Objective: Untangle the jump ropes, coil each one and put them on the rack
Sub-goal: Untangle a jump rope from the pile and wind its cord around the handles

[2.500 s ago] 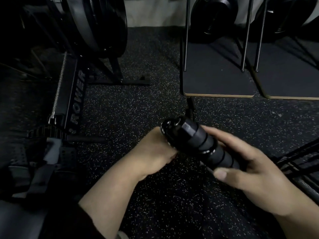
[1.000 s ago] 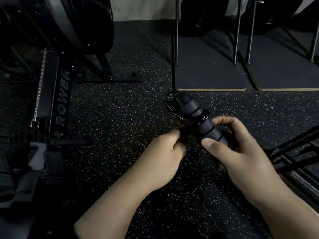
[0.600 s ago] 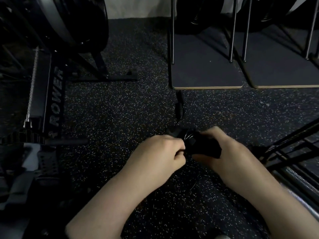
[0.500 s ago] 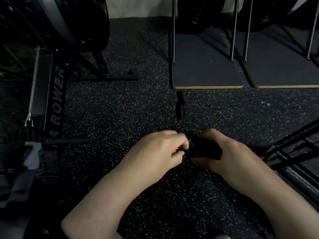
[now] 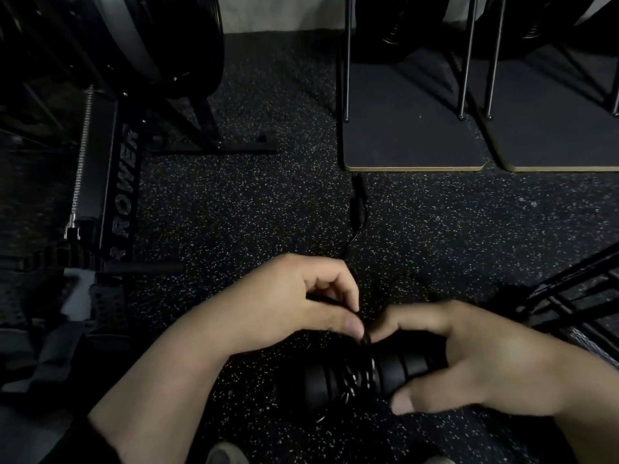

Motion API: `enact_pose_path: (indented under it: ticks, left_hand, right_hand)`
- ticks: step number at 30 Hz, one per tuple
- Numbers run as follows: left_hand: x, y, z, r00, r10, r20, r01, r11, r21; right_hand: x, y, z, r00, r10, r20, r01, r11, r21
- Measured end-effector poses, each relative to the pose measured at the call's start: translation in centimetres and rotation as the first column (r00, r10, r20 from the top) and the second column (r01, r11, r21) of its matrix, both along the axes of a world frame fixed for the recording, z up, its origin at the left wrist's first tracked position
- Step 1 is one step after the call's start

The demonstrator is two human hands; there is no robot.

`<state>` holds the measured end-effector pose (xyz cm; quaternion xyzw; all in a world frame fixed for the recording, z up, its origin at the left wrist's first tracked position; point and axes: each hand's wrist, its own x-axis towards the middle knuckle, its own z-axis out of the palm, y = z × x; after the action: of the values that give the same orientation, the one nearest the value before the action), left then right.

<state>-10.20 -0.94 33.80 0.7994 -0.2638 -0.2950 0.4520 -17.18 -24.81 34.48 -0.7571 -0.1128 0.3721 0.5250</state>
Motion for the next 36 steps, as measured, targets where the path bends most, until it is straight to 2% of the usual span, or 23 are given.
enact_pose_path:
  ticks: [4, 5, 8, 9, 11, 13, 16, 18, 20, 23, 27, 31, 36]
  left_hand:
    - [-0.3, -1.1, -0.9, 0.980, 0.123, -0.155, -0.154, 0.964, -0.215]
    - [-0.5, -1.4, -1.4, 0.977, 0.166, -0.136, -0.194, 0.956, -0.221]
    - [-1.0, -2.1, -2.7, 0.953, 0.300, 0.034, -0.300, 0.954, -0.027]
    - [-0.9, -2.3, -2.9, 0.942, 0.332, 0.051, -0.333, 0.943, 0.010]
    - [-0.9, -2.7, -2.9, 0.927, 0.375, -0.024, -0.375, 0.927, 0.011]
    - [-0.7, -3.1, -2.8, 0.914, 0.390, -0.113, -0.391, 0.920, 0.011]
    - [-0.8, -3.2, -2.6, 0.923, 0.369, -0.107, -0.367, 0.930, 0.038]
    - [-0.9, -3.0, -2.5, 0.949, 0.314, -0.035, -0.310, 0.947, 0.083]
    - [-0.8, -3.1, -2.3, 0.956, 0.275, 0.098, -0.288, 0.945, 0.157]
    - [-0.4, -2.7, -2.1, 0.932, 0.230, 0.282, -0.304, 0.918, 0.255]
    - [0.0, -1.6, -1.1, 0.889, 0.113, 0.443, -0.246, 0.935, 0.255]
    - [0.8, -0.7, -0.2, 0.897, 0.042, 0.441, -0.149, 0.966, 0.212]
    - [1.0, -0.2, 0.5, 0.938, 0.104, 0.332, -0.153, 0.980, 0.127]
  right_hand:
    - [0.2, 0.4, -1.4, 0.964, -0.223, 0.142, 0.186, 0.954, 0.233]
    - [0.3, 0.5, -2.0, 0.942, -0.309, 0.133, 0.258, 0.917, 0.305]
    - [0.5, 0.3, -2.2, 0.859, -0.469, 0.206, 0.395, 0.863, 0.314]
    - [0.5, 0.2, -2.2, 0.848, -0.502, 0.168, 0.427, 0.836, 0.345]
    - [0.4, 0.4, -1.6, 0.836, -0.536, 0.121, 0.454, 0.798, 0.396]
    - [0.5, 0.7, -1.4, 0.779, -0.609, 0.153, 0.515, 0.759, 0.399]
    - [0.9, 0.8, -1.1, 0.654, -0.737, 0.171, 0.651, 0.663, 0.369]
    - [1.0, 0.4, -1.3, 0.639, -0.722, 0.264, 0.668, 0.692, 0.275]
    - [1.0, 0.3, -1.5, 0.673, -0.656, 0.340, 0.657, 0.742, 0.131]
    - [0.8, -0.1, -2.0, 0.711, -0.605, 0.359, 0.666, 0.742, -0.070]
    - [0.8, -0.9, -3.0, 0.799, -0.475, 0.368, 0.584, 0.757, -0.291]
    - [0.8, -1.6, -3.5, 0.872, -0.364, 0.327, 0.464, 0.825, -0.321]
    - [0.8, -1.5, -2.4, 0.948, -0.264, 0.180, 0.290, 0.946, -0.141]
